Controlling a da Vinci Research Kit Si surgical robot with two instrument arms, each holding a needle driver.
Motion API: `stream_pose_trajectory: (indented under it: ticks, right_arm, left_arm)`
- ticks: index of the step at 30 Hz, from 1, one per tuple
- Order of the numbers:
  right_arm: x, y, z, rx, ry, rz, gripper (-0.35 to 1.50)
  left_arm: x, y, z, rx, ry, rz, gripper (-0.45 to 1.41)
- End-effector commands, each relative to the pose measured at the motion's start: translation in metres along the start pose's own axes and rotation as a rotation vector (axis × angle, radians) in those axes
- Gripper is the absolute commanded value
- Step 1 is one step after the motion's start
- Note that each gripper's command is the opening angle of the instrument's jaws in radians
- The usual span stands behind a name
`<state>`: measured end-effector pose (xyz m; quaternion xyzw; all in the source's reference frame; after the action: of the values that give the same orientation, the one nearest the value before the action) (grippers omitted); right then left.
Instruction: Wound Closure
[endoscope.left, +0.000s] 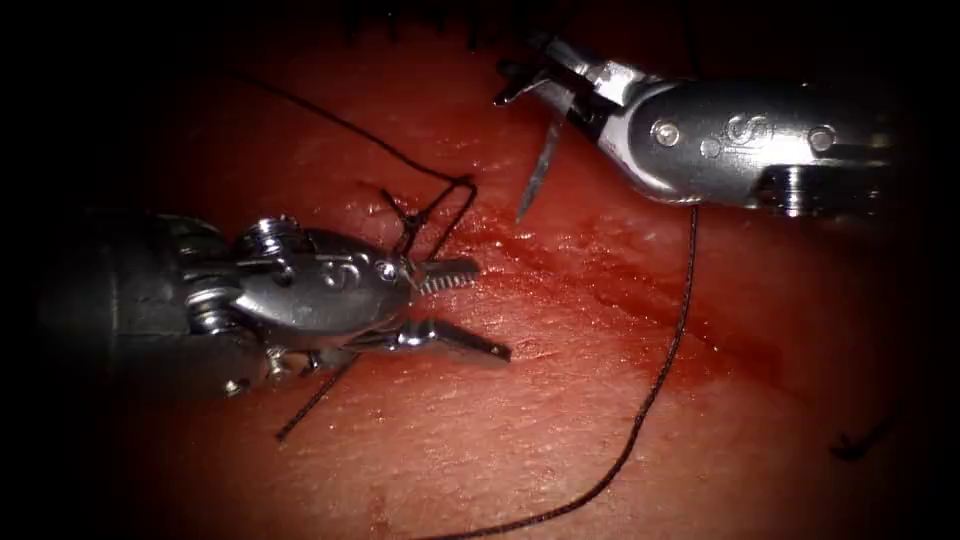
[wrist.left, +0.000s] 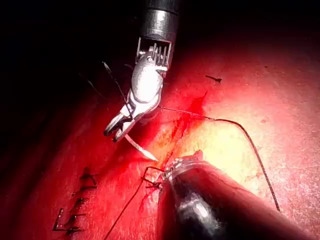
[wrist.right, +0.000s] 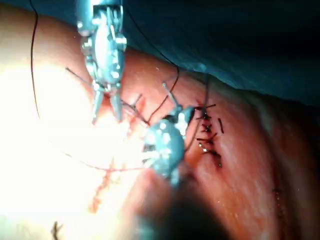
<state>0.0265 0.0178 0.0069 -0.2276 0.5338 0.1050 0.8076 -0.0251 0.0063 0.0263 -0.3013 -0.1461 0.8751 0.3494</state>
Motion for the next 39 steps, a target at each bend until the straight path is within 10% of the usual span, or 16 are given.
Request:
stream_pose_trajectory:
  ticks: [1, 39]
  right_arm:
    - [-0.0002, -0.0003, 0.0006, -0.001, 0.003, -0.005, -0.35]
    - [-0.0015, 0.0005, -0.0014, 0.004, 0.003, -0.151, -0.35]
  left_arm:
    - [-0.0001, 0.0002, 0.0011, -0.008, -0.008, 0.004, 0.29]
    - [-0.0011, 0.0027, 0.0022, -0.052, -0.066, 0.026, 0.32]
